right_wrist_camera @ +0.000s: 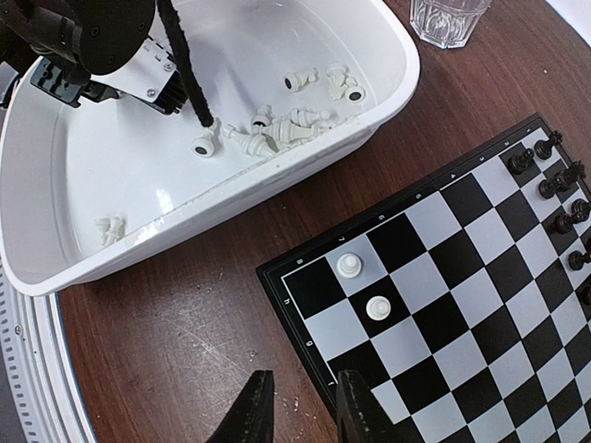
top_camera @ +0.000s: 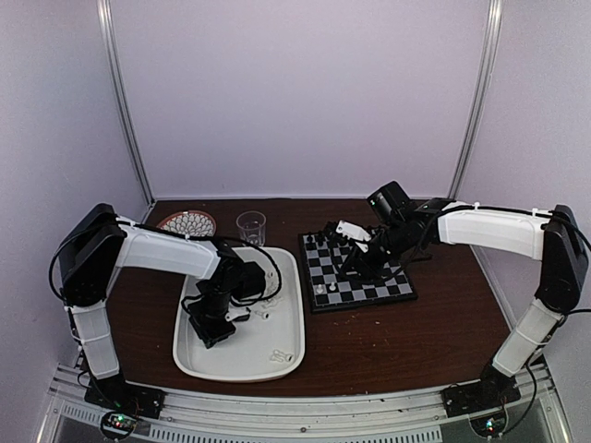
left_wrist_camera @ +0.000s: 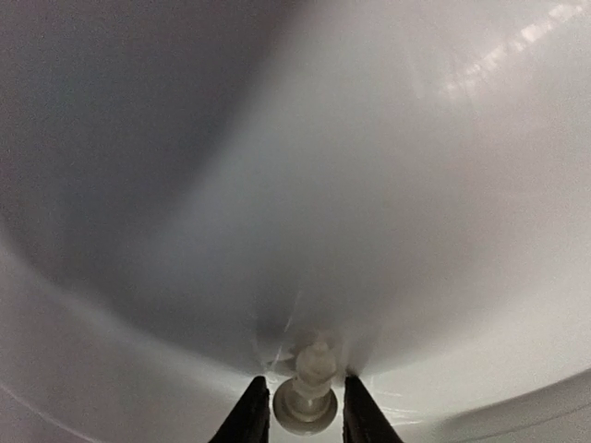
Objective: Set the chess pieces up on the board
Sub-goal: Pick up the bishop from the storage box, then pass from the left arm to the right
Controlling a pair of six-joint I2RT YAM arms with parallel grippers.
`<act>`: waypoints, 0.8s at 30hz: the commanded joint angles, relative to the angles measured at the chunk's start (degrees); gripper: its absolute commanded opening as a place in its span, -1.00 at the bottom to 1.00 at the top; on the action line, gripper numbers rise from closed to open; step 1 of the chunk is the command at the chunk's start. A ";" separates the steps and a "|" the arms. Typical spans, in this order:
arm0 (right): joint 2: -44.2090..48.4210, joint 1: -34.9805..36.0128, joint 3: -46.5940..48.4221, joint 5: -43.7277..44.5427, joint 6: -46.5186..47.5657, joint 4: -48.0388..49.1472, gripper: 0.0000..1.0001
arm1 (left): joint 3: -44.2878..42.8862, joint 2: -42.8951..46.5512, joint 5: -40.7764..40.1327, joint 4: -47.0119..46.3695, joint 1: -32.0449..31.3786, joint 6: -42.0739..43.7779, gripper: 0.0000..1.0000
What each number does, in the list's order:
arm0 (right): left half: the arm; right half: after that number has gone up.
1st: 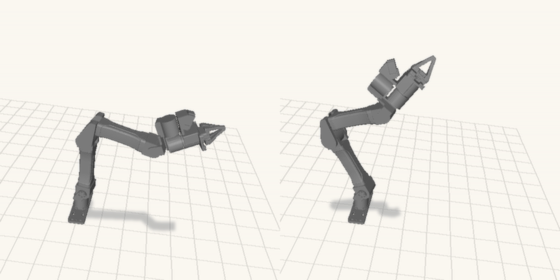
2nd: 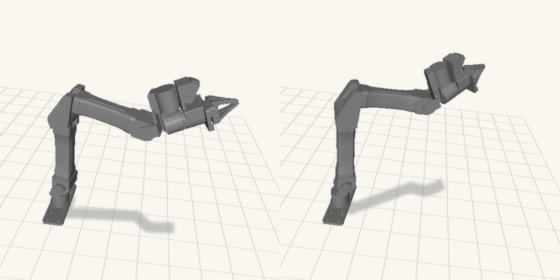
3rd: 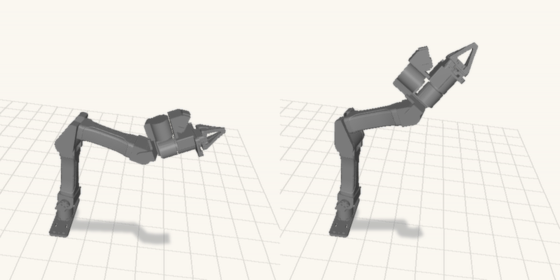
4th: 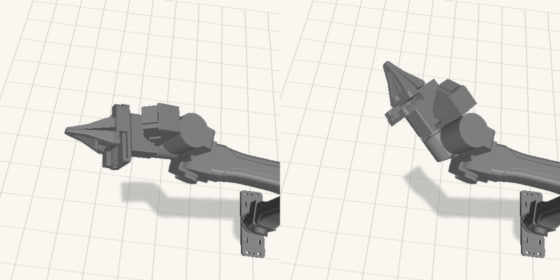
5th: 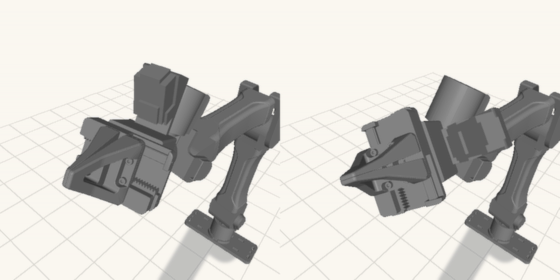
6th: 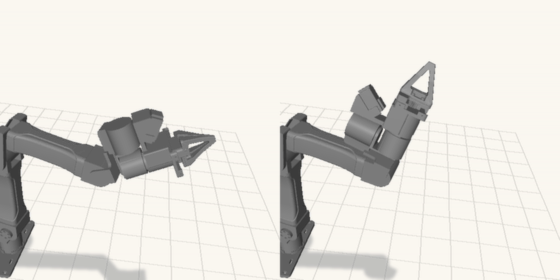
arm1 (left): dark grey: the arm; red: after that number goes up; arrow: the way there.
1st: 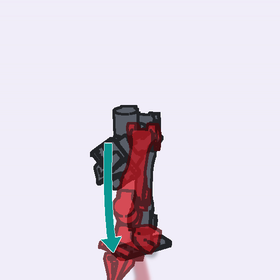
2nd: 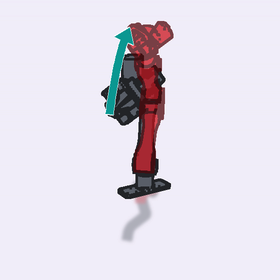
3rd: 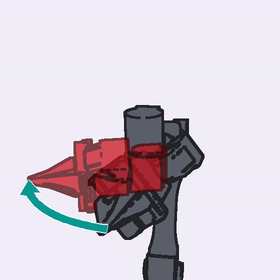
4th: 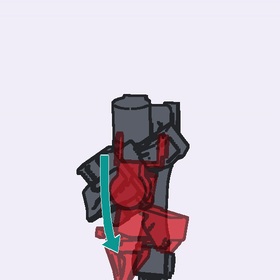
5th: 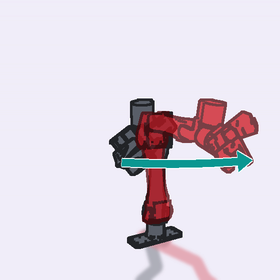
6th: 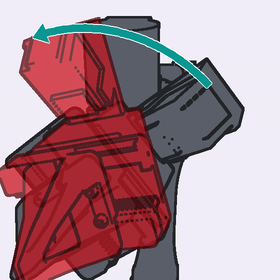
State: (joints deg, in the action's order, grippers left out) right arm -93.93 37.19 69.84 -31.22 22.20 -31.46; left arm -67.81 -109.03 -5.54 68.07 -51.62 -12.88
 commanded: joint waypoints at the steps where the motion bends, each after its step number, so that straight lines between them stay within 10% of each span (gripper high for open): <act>1: -0.38 -0.36 -0.20 -0.68 -0.29 0.77 -0.46 | 1.61 0.07 2.49 -1.65 -0.50 -0.91 -0.48; 16: 0.67 -3.52 5.04 -8.17 -2.73 -5.49 -0.50 | -5.88 10.60 0.96 -3.58 -0.50 -0.80 -0.92; 24: 1.01 -4.46 14.19 -18.58 -3.52 -15.37 -0.37 | -10.14 18.86 18.80 -22.67 -0.50 -2.55 -0.84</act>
State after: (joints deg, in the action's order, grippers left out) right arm -93.89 32.45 80.88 -41.17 20.34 -41.45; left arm -77.23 -92.03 1.26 58.17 -51.86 -13.61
